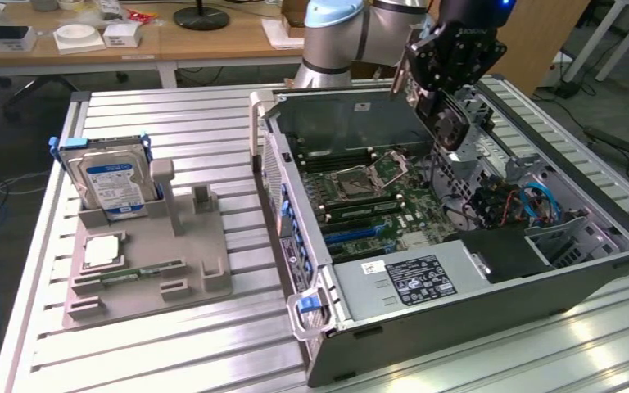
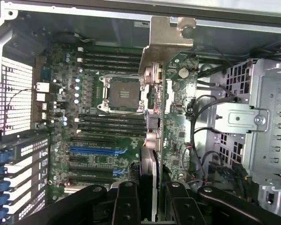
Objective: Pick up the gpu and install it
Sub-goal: 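Pick up the gpu and move the gpu toward the slot, then insert the gpu into the slot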
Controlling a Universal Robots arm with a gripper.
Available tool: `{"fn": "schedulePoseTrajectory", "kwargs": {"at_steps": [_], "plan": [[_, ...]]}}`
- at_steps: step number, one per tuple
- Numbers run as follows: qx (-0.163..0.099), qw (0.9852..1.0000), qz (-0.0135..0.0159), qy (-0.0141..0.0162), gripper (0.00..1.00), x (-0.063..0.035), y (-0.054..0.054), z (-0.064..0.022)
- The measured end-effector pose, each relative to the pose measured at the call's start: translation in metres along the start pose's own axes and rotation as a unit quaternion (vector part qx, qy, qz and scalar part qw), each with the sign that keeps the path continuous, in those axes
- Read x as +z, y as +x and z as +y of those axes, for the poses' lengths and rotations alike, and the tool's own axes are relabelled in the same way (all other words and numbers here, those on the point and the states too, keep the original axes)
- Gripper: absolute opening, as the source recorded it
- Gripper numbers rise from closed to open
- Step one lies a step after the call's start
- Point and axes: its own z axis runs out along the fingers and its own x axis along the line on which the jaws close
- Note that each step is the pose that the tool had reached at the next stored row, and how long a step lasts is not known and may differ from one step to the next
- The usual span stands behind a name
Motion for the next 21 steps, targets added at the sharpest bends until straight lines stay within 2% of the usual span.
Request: {"fn": "schedulePoseTrajectory", "kwargs": {"at_steps": [17, 21], "plan": [[0.000, 1.0000, 0.0000, 0.0000, 0.27, 0.0001, -0.0023, -0.0001], [-0.011, 0.9999, 0.0002, -0.0001, 0.27, 0.0002, -0.0023, -0.0001]]}}
